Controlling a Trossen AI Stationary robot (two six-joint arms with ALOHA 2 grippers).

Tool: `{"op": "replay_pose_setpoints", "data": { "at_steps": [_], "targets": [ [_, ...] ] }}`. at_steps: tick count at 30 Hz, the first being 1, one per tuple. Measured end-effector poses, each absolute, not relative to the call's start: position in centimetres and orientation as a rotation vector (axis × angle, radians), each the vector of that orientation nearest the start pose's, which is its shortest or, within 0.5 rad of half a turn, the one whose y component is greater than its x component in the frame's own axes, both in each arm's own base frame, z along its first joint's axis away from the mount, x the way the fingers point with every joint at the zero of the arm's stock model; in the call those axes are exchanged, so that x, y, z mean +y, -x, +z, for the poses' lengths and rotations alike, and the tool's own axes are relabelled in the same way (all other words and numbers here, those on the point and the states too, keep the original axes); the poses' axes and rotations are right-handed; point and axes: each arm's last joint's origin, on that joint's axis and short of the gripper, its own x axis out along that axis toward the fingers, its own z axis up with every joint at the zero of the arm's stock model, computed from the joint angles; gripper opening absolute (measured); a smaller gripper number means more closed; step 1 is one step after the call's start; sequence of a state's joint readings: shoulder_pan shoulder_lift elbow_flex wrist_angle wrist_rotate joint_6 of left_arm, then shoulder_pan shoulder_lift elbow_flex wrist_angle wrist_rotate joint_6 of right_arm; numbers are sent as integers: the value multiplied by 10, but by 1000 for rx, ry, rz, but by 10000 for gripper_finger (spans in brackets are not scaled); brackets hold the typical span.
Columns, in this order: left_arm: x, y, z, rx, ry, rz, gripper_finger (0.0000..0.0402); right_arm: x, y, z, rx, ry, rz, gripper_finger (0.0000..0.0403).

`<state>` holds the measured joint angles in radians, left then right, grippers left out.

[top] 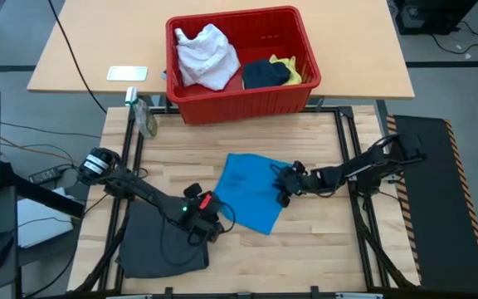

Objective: Fold laundry
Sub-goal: Fold the light blue shorts

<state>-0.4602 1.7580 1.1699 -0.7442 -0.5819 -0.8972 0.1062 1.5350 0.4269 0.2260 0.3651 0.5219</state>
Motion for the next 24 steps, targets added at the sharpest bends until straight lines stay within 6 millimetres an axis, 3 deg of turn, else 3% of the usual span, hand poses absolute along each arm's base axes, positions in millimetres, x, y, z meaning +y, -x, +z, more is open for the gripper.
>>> {"op": "replay_pose_setpoints", "data": {
  "at_steps": [6, 11, 17, 24],
  "targets": [
    [-145, -305, 198, 929, 140, 514, 185, 33, -229, 130, 667, -110, -341, 85],
    [-155, -314, 204, 884, -49, 332, 185, 45, -226, 148, 602, 3, -186, 91],
    [-160, -320, 198, 924, -235, 150, 185, 67, -224, 141, 637, -120, -64, 130],
    [-160, -317, 189, 1004, -340, 82, 185, 110, -222, 130, 567, -4, 85, 185]
  ]
}}
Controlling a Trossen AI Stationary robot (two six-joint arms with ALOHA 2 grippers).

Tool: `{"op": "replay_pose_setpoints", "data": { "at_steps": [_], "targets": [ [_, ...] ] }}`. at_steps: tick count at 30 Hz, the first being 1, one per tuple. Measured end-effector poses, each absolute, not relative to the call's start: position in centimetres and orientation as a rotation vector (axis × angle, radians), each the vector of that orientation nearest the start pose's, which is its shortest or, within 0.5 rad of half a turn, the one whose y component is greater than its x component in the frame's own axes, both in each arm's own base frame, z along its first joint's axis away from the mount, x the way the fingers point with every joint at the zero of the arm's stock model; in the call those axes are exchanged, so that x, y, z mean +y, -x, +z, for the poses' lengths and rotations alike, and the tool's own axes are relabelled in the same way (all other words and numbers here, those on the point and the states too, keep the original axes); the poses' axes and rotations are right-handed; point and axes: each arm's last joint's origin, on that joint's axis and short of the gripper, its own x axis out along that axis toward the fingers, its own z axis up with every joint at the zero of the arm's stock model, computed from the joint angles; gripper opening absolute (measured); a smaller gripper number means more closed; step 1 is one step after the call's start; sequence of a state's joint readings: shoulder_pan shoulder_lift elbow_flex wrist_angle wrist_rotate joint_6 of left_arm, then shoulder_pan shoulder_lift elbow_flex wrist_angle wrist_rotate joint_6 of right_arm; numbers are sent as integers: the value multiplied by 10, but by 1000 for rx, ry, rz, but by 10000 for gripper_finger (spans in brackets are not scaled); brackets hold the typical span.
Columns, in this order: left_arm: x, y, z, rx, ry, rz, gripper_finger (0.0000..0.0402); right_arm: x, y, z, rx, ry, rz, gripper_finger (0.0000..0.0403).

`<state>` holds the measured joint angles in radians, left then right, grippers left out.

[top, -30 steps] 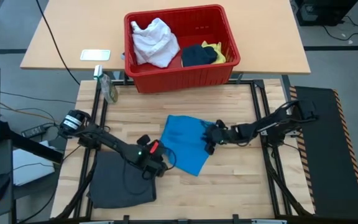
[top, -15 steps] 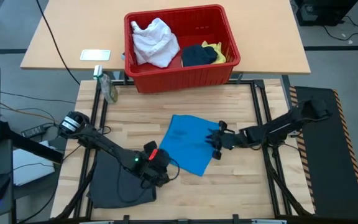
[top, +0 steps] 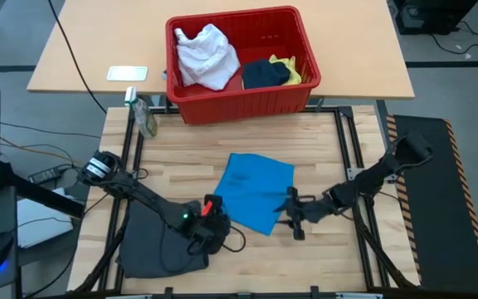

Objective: Fold laundry
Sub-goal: Fold the light blue shorts

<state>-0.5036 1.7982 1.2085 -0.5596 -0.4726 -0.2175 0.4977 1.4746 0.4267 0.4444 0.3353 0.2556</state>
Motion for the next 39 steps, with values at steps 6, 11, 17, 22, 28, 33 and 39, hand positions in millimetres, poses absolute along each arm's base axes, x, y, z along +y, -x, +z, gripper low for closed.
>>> {"op": "replay_pose_setpoints", "data": {
  "at_steps": [6, 11, 17, 22, 28, 33, 39],
  "targets": [
    [-156, -320, 182, 1042, -419, 50, 185, 130, -222, 112, 551, 93, 194, 232],
    [-150, -325, 174, 1070, -452, 48, 185, 133, -230, 92, 609, 83, 167, 266],
    [-145, -332, 154, 1121, -519, 38, 186, 133, -246, 87, 664, 94, 108, 279],
    [-137, -338, 140, 1161, -512, 57, 185, 131, -249, 88, 657, 96, 74, 263],
    [-131, -343, 137, 1147, -353, 154, 142, 128, -250, 86, 666, 12, 5, 182],
    [-133, -344, 137, 1144, -223, 166, 45, 127, -247, 88, 702, -25, -18, 47],
    [-152, -356, 157, 1097, -143, 47, 8, 139, -233, 114, 699, -110, 82, 21]
  ]
}}
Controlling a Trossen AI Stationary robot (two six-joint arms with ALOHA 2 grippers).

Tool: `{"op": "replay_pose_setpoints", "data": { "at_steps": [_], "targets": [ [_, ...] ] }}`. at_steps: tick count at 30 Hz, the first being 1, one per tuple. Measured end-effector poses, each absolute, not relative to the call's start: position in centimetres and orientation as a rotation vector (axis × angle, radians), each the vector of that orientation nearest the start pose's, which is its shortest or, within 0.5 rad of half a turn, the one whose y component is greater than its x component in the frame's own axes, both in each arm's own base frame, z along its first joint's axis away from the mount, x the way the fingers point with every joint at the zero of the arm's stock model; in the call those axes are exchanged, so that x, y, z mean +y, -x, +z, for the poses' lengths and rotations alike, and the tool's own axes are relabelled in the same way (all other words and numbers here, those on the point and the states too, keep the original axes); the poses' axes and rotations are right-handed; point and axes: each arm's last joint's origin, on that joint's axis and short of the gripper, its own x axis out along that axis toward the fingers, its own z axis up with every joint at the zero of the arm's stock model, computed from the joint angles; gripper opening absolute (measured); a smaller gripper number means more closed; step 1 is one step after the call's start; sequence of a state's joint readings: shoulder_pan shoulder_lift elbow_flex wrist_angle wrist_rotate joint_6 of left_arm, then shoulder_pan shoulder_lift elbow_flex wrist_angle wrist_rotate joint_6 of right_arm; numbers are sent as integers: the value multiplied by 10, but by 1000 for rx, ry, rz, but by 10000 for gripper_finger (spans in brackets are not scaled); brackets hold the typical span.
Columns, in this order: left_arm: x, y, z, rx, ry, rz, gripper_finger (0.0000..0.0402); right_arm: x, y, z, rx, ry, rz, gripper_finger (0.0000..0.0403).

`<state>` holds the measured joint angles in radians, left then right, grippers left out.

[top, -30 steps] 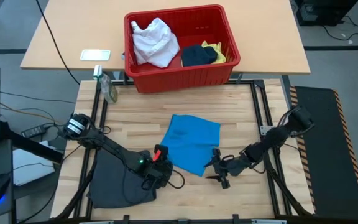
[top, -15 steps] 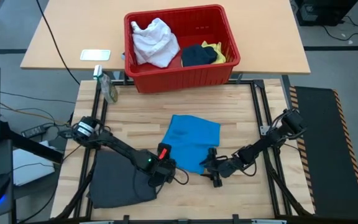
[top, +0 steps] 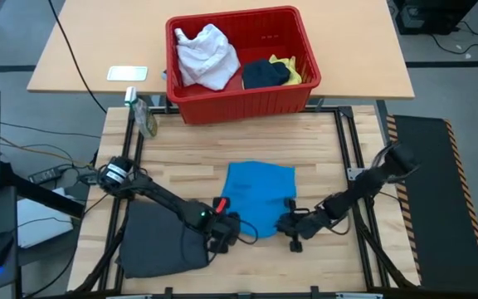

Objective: Fold laundry
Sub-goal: Fold the light blue shorts

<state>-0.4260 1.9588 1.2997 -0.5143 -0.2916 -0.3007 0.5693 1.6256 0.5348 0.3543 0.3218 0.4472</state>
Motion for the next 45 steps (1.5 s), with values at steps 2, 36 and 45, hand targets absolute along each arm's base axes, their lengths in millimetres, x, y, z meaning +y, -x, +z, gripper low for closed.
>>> {"op": "replay_pose_setpoints", "data": {
  "at_steps": [2, 36, 45],
  "targets": [
    [-160, -364, 172, 1052, -152, 13, 4, 141, -227, 129, 679, -135, 98, 15],
    [27, -412, 181, 865, 93, 408, 45, 13, -175, 126, 704, 37, -803, 94],
    [17, -419, 187, 756, 147, 433, 86, 13, -180, 131, 611, 12, -839, 202]
  ]
}}
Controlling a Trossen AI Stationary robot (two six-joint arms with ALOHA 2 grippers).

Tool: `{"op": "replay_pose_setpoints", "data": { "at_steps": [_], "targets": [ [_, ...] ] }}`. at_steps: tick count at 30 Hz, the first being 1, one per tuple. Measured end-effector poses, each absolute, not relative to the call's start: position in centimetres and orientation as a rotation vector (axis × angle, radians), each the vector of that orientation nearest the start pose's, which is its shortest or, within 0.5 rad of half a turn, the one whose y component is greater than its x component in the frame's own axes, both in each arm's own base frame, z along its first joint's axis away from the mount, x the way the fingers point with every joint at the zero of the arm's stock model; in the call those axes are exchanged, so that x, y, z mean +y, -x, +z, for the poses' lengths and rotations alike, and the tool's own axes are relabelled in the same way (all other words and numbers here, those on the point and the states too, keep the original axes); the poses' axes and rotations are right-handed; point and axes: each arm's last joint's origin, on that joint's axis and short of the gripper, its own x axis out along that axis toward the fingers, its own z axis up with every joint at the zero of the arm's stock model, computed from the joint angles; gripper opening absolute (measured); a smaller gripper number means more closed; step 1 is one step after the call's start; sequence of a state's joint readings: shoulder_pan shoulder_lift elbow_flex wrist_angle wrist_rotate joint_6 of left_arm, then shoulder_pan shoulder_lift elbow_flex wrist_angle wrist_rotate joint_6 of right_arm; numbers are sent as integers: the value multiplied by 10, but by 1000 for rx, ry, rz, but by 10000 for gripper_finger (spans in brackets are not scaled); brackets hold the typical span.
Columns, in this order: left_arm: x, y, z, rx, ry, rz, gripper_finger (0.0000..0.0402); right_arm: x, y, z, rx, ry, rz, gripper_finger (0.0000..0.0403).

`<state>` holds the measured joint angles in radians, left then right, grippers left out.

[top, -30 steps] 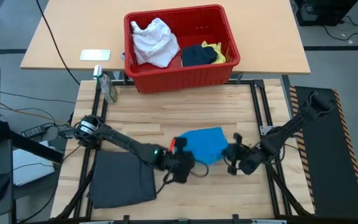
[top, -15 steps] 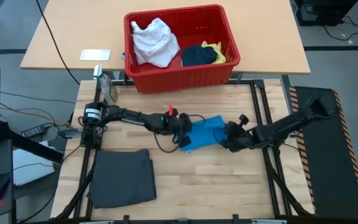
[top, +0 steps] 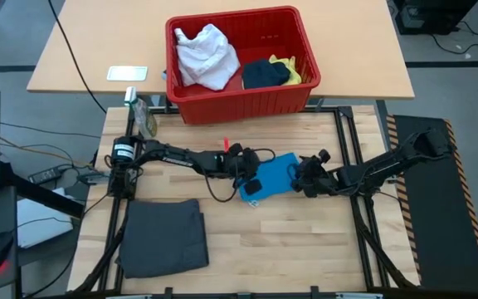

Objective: Fold laundry
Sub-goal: Fold the light blue shorts

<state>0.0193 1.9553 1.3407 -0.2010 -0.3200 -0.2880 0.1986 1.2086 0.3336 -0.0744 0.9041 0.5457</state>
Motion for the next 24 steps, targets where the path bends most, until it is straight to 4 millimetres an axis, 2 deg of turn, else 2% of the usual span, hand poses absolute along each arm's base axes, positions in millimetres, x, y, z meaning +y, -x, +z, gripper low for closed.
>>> {"op": "replay_pose_setpoints", "data": {
  "at_steps": [7, 14, 17, 20, 24],
  "targets": [
    [-15, -428, 182, 687, 149, 360, 84, 20, -195, 123, 630, -84, -676, 213],
    [-40, -429, 145, 793, 153, 342, 84, 22, -199, 93, 760, -134, -656, 197],
    [-45, -427, 133, 849, 159, 353, 84, 24, -201, 85, 782, -179, -650, 190],
    [-45, -422, 131, 906, 152, 368, 84, 31, -203, 83, 786, -250, -609, 185],
    [-36, -413, 133, 983, 28, 432, 84, 49, -207, 90, 784, -373, -383, 181]
  ]
}}
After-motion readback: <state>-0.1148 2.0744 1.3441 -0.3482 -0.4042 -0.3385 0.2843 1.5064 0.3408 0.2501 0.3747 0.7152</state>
